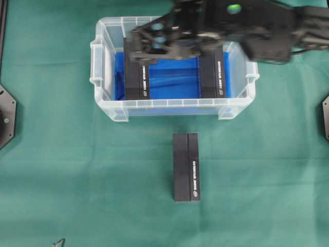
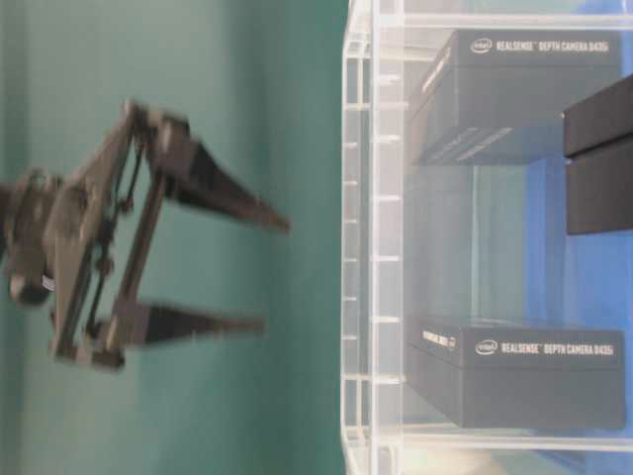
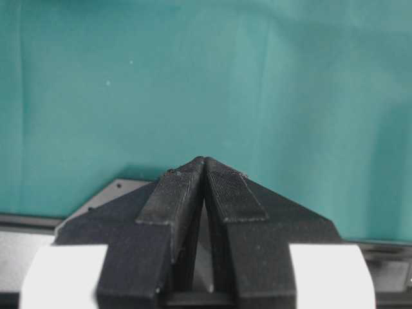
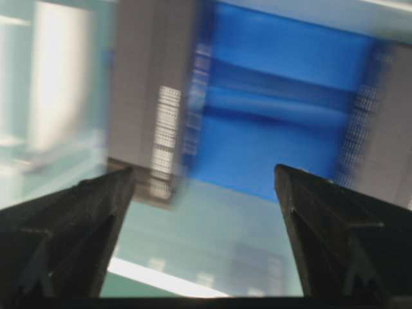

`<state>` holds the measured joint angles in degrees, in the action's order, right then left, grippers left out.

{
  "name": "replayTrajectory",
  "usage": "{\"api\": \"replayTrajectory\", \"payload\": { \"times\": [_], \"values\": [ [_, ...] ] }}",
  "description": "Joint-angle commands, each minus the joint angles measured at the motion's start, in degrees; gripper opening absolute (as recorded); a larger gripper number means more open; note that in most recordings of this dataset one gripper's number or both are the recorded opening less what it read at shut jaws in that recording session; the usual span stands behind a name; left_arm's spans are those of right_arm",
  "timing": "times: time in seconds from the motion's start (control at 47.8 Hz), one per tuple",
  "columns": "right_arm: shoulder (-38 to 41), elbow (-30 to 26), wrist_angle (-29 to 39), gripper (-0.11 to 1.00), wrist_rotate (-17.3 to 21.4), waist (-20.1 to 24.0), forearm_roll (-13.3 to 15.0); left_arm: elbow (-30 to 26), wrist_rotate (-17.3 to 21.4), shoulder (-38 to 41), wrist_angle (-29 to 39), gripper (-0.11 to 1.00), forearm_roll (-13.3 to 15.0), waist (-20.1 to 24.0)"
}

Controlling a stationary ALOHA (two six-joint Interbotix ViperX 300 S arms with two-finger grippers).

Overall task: Take the box out of the case with the right arm.
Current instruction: 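Move the right gripper over the left black box in the bin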

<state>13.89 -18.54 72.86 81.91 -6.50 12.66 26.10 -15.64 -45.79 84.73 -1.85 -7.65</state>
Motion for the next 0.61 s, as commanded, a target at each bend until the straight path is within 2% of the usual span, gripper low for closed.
{"api": "replayTrajectory", "payload": {
  "times": [0.0, 0.272, 0.397, 0.585],
  "values": [
    [1.05, -5.19, 0.53, 0.89, -0.18, 0.35, 0.09, -0.62, 0.09, 0.18, -0.18, 0.00, -0.18, 0.09],
    [5.98, -11.78, 0.70, 0.89, -1.41, 0.44, -1.05, -0.62, 0.26, 0.18, -0.26, 0.00, -0.18, 0.09],
    [7.47, -13.27, 0.70, 0.89, -3.25, 0.44, -2.64, -0.62, 0.26, 0.18, -0.18, 0.00, -0.18, 0.09],
    [8.00, -13.45, 0.79, 0.90, -3.96, 0.44, -2.90, -0.62, 0.09, 0.09, -0.18, 0.00, -0.18, 0.09]
  ]
}}
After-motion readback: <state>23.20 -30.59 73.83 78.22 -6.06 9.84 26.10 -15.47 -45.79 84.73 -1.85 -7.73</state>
